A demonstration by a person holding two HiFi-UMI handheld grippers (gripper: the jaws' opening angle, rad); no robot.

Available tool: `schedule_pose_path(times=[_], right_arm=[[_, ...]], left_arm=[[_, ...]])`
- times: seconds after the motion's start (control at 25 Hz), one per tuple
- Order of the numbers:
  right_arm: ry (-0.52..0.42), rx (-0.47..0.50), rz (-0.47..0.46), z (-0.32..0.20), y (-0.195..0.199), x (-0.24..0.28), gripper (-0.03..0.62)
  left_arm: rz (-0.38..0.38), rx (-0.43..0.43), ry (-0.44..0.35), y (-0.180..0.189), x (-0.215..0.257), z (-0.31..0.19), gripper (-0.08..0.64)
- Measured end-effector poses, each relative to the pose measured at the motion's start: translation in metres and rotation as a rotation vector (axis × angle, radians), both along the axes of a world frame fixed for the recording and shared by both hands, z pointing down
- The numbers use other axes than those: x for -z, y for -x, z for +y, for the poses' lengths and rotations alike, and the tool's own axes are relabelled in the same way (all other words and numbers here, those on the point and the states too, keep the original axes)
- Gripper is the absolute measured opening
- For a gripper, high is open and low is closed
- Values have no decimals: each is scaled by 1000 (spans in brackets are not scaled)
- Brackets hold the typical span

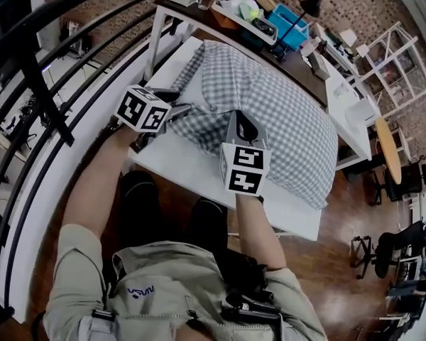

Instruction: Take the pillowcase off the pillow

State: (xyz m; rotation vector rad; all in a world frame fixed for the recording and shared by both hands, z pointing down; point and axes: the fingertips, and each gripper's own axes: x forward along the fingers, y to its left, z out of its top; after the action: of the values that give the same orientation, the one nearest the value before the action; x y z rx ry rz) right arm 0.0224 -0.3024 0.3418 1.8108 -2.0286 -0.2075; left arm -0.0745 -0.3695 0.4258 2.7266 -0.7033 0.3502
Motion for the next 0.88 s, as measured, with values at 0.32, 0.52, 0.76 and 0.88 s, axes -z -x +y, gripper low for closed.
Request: schedule_pose_path(times=[0.32,0.52,0.76,0.88], right_arm=[[104,57,43,21,0,-47,8],[119,43,47,24,-15,-44,8],[90,139,-82,25,22,-31,175],[125,184,54,15,58,-47,216]], left_arm=[[35,58,120,-11,-14,-7,32],[96,19,69,-10,22,1,26],[80,2,89,-11,7,14,26],[100,4,103,-11,0,19,26]])
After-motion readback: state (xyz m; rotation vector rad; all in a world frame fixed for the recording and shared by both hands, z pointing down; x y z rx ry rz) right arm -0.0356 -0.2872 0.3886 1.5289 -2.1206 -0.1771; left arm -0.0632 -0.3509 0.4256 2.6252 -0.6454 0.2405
